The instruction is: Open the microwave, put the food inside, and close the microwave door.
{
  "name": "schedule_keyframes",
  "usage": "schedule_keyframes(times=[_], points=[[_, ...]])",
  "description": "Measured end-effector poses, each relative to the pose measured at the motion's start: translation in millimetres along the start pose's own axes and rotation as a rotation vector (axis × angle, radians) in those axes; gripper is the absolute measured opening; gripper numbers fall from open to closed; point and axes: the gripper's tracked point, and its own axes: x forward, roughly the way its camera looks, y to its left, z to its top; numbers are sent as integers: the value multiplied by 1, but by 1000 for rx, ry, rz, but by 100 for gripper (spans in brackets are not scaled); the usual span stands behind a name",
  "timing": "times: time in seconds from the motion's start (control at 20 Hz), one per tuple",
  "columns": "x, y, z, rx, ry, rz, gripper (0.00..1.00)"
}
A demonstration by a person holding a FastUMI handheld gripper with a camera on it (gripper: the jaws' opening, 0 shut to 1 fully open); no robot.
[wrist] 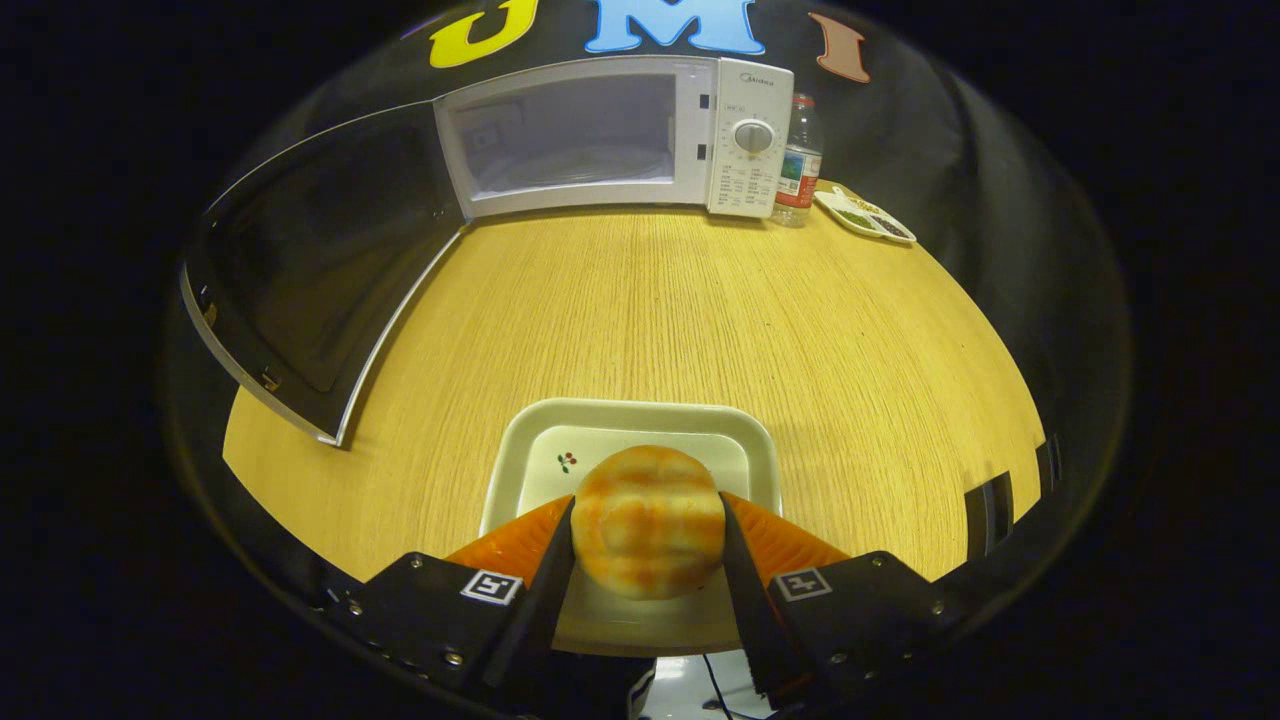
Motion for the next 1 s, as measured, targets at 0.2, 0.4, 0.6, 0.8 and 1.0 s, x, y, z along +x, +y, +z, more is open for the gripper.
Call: schedule_keyframes(times=[0.2, 0.4, 0.6, 0.8, 1.0], points=[[-11, 21, 17, 80, -72, 18, 76], [-21, 41, 53, 152, -161, 51, 77], [-27, 57, 106, 174, -271, 100, 76], [-26, 70, 160, 205, -352, 157, 76], [-17, 77, 203, 187, -428, 175, 76]])
